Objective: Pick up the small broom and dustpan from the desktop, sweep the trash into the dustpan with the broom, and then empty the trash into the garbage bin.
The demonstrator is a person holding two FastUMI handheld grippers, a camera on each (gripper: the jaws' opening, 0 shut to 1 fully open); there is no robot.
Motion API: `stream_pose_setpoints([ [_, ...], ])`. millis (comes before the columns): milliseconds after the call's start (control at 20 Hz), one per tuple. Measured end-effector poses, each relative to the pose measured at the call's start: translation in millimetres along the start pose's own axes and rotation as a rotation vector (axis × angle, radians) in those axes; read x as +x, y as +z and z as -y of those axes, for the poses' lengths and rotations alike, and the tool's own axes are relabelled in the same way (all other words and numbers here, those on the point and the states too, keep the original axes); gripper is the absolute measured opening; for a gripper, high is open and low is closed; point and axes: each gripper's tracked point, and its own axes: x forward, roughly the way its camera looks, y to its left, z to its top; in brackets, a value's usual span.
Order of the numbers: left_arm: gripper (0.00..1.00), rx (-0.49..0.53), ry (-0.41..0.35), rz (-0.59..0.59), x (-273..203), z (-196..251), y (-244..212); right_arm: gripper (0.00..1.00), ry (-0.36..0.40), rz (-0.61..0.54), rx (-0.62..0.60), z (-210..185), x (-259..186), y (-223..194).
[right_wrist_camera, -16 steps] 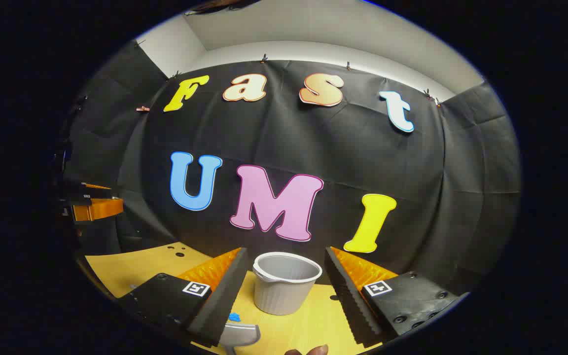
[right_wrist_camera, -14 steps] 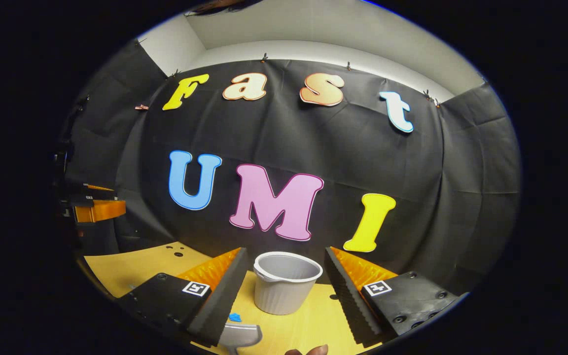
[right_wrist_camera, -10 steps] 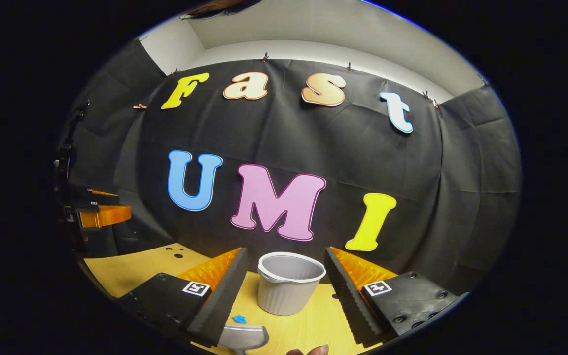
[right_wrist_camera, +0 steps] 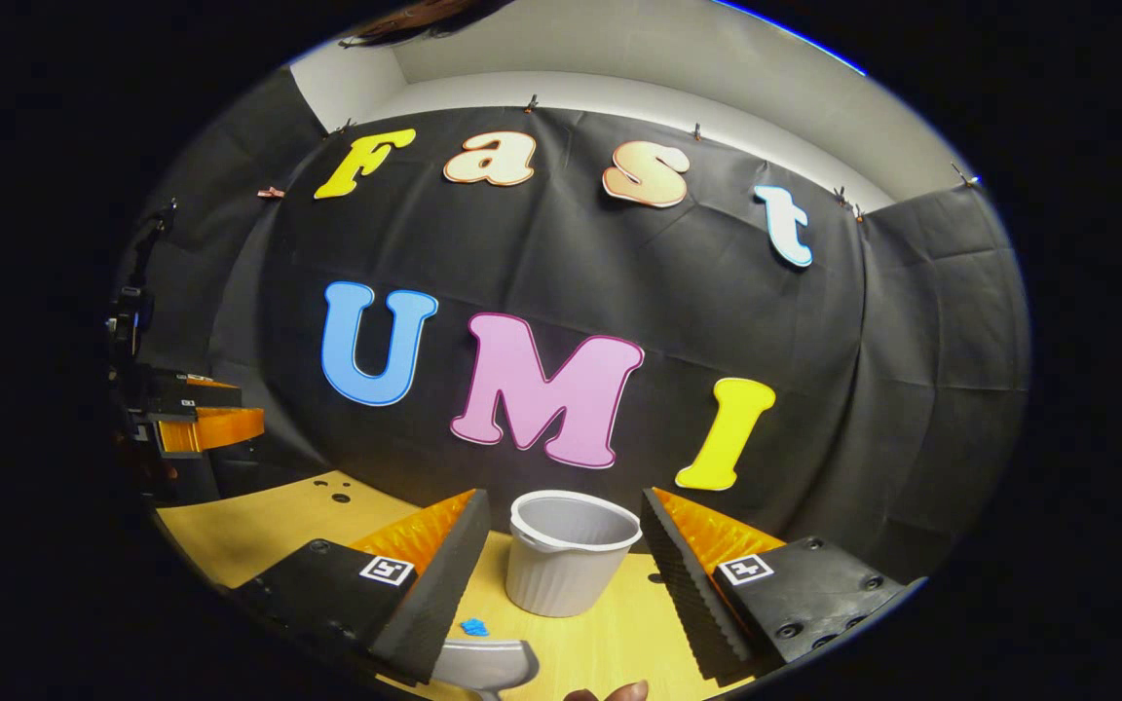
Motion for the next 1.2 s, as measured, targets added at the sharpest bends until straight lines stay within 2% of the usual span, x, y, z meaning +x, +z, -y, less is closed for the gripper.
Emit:
stream_pose_setpoints([
  [100, 0.95, -0.009, 0.005, -0.021, 0.8, -2.1, -8.7, 0.93, 0.039, -0.081, -0.008, -8.3, -0.4, -22.0],
  [150, 0.95, -0.011, 0.001, -0.026, 2.0, -0.6, -10.7, 0.97, 0.064, -0.126, -0.01, -13.7, -3.2, -35.0],
  [200, 0.95, -0.009, 0.005, -0.03, 3.2, -2.8, -15.1, 0.97, 0.084, -0.176, -0.011, -17.8, -6.6, -48.9],
  [400, 0.95, -0.032, 0.014, -0.059, 0.5, -7.5, -32.3, 0.97, 0.219, -0.481, -0.036, -42.8, -36.0, -129.6],
  [700, 0.95, -0.012, 0.045, -0.092, -6.5, -17.3, -52.2, 0.97, 0.35, -0.919, -0.063, -64.3, -84.2, -252.7],
  [950, 0.95, -0.028, 0.073, -0.125, -14.4, -25.9, -64.6, 0.97, 0.387, -1.139, -0.09, -69.3, -91.4, -332.1],
  [1200, 0.96, -0.022, 0.094, -0.156, -21.2, -34.7, -78.3, 0.97, 0.371, -1.261, -0.046, -78.3, -86.3, -384.2],
])
